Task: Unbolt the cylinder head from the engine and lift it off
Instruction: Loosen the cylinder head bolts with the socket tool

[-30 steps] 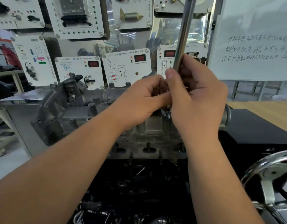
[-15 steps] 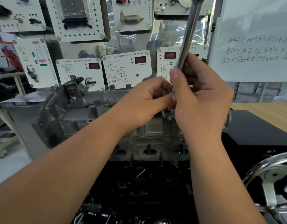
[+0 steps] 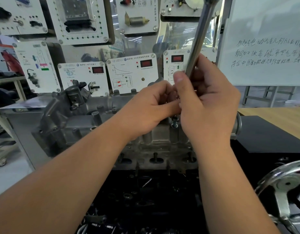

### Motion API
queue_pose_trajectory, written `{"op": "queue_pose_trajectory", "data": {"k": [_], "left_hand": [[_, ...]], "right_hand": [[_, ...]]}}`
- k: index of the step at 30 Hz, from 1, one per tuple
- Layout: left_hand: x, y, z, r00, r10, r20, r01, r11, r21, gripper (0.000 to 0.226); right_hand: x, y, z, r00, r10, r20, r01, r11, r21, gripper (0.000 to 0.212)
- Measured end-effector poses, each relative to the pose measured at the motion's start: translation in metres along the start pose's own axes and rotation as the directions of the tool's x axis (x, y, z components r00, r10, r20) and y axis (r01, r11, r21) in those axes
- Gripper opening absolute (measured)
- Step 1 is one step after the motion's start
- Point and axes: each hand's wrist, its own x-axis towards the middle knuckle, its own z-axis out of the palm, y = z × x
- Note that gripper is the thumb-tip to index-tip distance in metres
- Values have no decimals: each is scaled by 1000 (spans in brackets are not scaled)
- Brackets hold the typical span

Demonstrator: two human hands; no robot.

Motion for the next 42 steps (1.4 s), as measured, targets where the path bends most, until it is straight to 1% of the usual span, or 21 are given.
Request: {"op": "queue_pose_trajectory", "data": {"k": [2, 5, 7, 10, 11, 13, 17, 19, 22, 24, 26, 28, 31, 32, 33, 35, 36, 38, 40, 42], "left_hand": [[0, 0, 1, 1000, -11, -2, 11, 1000, 0, 28], [-1, 2, 1, 999, -33, 21, 34, 999, -28, 28], [-2, 2, 1, 999, -30, 29, 31, 999, -23, 25], [-1, 1, 0, 1000, -16, 20, 16, 1000, 0, 20], [-1, 1, -1, 1000, -16, 17, 16, 1000, -2, 23], [0, 1, -1, 1000, -12, 14, 13, 1000, -5, 36], [0, 2, 2, 1000, 2, 11, -2, 1000, 22, 51], [-1, 2, 2, 1000, 10, -8, -10, 1000, 25, 47], [-1, 0, 0, 1000, 7, -15, -7, 1000, -19, 29], [-1, -1, -1, 1000, 3, -1, -3, 1000, -11, 28], [0, -2, -1, 1000, -3, -1, 3, 1000, -1, 32], [1, -2, 0, 1000, -7, -4, 7, 1000, -3, 32], [1, -2, 0, 1000, 26, -14, -26, 1000, -13, 16], [1, -3, 0, 999, 29, -21, -29, 999, -19, 19], [0, -2, 1, 999, 23, -26, -24, 999, -22, 28], [0, -1, 2, 1000, 0, -27, 0, 1000, -17, 45], [0, -2, 1, 1000, -13, -25, 12, 1000, -25, 45], [-1, -3, 0, 999, -29, -14, 29, 998, -53, 35], [-1, -3, -1, 999, -32, 5, 32, 998, -52, 29], [-2, -2, -1, 999, -25, 24, 26, 999, -37, 28]], "right_hand": [[-1, 0, -2, 1000, 0, 4, 0, 1000, -6, 20], [0, -1, -4, 999, 1, 40, 0, 1000, -12, 18], [0, -1, -4, 999, 13, 43, -14, 1000, 5, 22], [-1, -1, 0, 999, 39, 13, -39, 999, 7, 37], [-1, -1, 1, 999, 36, -6, -36, 999, 8, 39], [-2, -2, 2, 999, 17, -31, -17, 1000, 17, 41], [-1, -1, -1, 1000, 29, -12, -28, 998, 53, 38], [1, 0, -5, 1000, 23, 3, -23, 999, 33, 34], [3, 1, -9, 999, -12, 45, 12, 1000, -5, 26], [3, 0, -11, 998, -5, 61, 3, 1000, 18, 32], [2, 1, -10, 998, 8, 67, -10, 999, 33, 41], [2, 1, -8, 998, 5, 68, -6, 1000, 23, 47], [1, 2, -5, 995, 30, 92, -32, 999, 22, 55], [1, 3, -4, 995, 35, 93, -37, 999, 21, 53], [1, 3, -3, 996, 36, 81, -38, 999, 22, 49], [0, 3, -4, 999, 23, 41, -25, 999, 34, 35], [0, 4, -5, 999, 11, 38, -13, 999, 33, 29], [-1, 4, -7, 998, -8, 60, 7, 1000, 15, 25], [-1, 3, -7, 998, -3, 68, 3, 1000, -1, 30], [-1, 2, -7, 997, 14, 75, -15, 1000, 1, 39]]}}
